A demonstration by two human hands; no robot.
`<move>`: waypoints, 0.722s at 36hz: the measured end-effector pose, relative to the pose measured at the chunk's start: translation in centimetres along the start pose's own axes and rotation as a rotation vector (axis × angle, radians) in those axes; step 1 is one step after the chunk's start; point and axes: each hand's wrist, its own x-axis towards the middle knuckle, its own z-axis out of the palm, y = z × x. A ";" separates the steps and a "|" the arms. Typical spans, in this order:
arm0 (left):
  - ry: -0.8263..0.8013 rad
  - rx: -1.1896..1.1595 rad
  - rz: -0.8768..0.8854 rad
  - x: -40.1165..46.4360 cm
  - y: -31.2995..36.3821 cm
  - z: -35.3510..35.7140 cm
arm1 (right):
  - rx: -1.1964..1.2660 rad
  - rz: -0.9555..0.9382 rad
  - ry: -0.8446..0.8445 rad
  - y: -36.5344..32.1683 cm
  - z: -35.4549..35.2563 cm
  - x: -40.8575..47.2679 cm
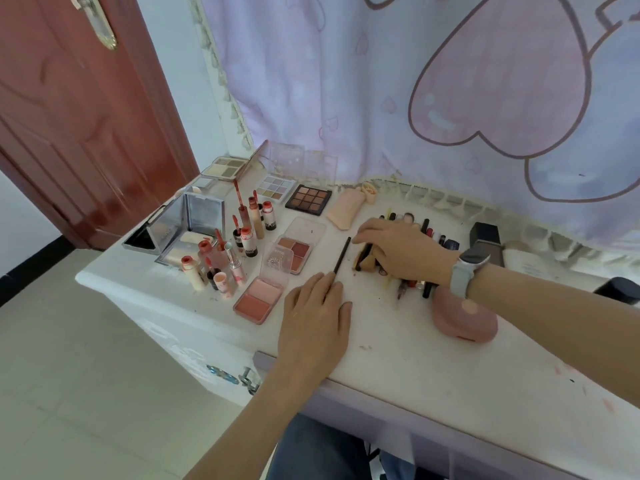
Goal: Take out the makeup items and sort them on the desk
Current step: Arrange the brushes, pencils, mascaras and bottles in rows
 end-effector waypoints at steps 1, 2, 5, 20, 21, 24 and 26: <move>-0.012 0.015 -0.016 0.0 0.0 -0.1 | -0.044 0.001 -0.038 0.2 0.2 0.0; -0.012 0.022 -0.038 0.0 0.0 -0.2 | -0.087 -0.001 -0.067 0.2 0.3 0.0; 0.012 0.011 -0.114 -0.3 0.1 -0.3 | -0.182 -0.042 -0.077 -0.1 0.9 -0.4; -0.030 0.065 -0.115 0.0 0.2 -0.6 | 0.260 -0.048 0.062 0.6 -0.9 0.2; -0.056 0.094 -0.088 0.2 0.2 -0.7 | 0.277 0.005 0.038 1.4 -1.2 0.9; -0.150 0.172 0.003 0.8 0.4 -0.8 | 0.211 0.075 -0.081 3.3 -2.0 3.2; -0.204 0.221 0.056 1.2 0.3 -0.6 | 0.101 0.074 -0.180 3.8 -2.5 4.1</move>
